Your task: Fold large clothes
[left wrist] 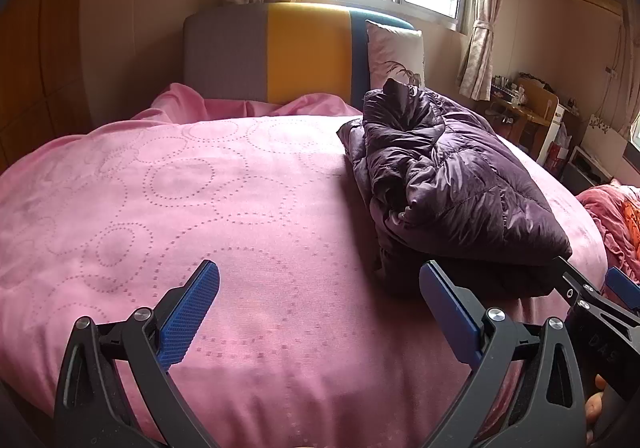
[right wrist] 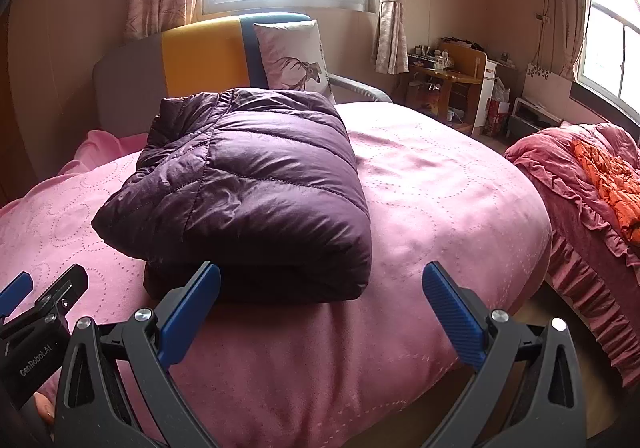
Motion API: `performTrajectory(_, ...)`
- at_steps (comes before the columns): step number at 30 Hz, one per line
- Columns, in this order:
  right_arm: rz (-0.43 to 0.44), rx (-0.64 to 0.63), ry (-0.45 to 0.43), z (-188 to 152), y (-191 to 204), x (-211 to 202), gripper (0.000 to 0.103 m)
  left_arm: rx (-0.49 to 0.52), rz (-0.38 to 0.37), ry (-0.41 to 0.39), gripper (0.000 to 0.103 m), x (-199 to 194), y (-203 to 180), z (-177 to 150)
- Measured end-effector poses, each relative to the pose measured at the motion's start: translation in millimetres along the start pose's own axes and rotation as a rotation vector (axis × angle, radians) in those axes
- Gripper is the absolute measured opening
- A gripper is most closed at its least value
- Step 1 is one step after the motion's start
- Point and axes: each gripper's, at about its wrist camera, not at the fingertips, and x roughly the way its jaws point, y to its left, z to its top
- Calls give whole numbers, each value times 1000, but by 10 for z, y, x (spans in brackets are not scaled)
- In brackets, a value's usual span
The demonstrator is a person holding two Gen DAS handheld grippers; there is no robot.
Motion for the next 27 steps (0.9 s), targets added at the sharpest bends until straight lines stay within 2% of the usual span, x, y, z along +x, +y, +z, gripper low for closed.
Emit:
performTrajectory(4, -5, -25, -86, 68, 37, -163, 101, -5, -4, -31, 99, -105, -10, 57)
performTrajectory(9, 43, 15, 10, 94, 25, -85, 101, 1, 10, -11, 99, -132, -28, 81)
performTrajectory(27, 30, 10, 25, 52, 34, -78, 101, -3, 26, 7, 99, -193, -26, 91)
